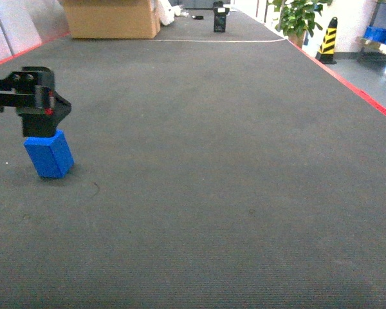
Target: Sort blue parts and orange caps into right shelf containers
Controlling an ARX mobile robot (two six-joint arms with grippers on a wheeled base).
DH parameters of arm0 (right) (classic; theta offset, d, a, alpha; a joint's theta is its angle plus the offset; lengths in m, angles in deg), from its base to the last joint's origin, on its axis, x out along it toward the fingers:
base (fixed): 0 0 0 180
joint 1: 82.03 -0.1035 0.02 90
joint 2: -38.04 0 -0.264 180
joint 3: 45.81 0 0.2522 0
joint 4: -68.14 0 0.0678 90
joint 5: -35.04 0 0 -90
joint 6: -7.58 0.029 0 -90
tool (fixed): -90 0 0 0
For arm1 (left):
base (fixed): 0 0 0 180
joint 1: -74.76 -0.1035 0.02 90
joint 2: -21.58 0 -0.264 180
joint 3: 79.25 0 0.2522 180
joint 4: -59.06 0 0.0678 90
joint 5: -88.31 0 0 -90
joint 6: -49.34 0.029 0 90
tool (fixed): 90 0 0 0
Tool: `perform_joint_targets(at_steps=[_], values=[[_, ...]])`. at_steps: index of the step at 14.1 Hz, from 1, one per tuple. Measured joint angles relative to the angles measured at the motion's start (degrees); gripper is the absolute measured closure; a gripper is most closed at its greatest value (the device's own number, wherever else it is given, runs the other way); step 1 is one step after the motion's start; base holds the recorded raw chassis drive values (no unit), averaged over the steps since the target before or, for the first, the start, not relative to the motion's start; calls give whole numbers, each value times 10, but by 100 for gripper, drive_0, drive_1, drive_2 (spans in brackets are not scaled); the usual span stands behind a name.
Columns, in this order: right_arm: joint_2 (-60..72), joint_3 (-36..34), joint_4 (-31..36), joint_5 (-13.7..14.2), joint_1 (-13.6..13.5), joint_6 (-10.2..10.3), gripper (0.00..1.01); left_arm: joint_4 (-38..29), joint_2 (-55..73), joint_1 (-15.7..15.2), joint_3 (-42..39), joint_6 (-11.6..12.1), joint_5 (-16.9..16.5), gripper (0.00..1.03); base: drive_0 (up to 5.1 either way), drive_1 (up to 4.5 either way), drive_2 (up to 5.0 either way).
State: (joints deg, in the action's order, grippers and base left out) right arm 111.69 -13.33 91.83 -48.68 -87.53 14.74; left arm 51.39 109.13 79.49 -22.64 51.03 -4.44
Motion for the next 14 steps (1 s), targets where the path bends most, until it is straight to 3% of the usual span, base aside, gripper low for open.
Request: perform_joint_targets(at_steps=[4, 9, 14], values=[[-21, -27, -7, -9, 15, 23, 58, 10, 155, -9, 119, 25, 14, 5, 0, 0, 0], [-22, -27, -11, -17, 26, 27, 58, 27, 263, -44, 216, 47, 21, 5, 0, 0, 0], [-17, -27, -15, -20, 26, 29, 58, 35, 323, -64, 271, 51, 26, 5, 0, 0, 0]])
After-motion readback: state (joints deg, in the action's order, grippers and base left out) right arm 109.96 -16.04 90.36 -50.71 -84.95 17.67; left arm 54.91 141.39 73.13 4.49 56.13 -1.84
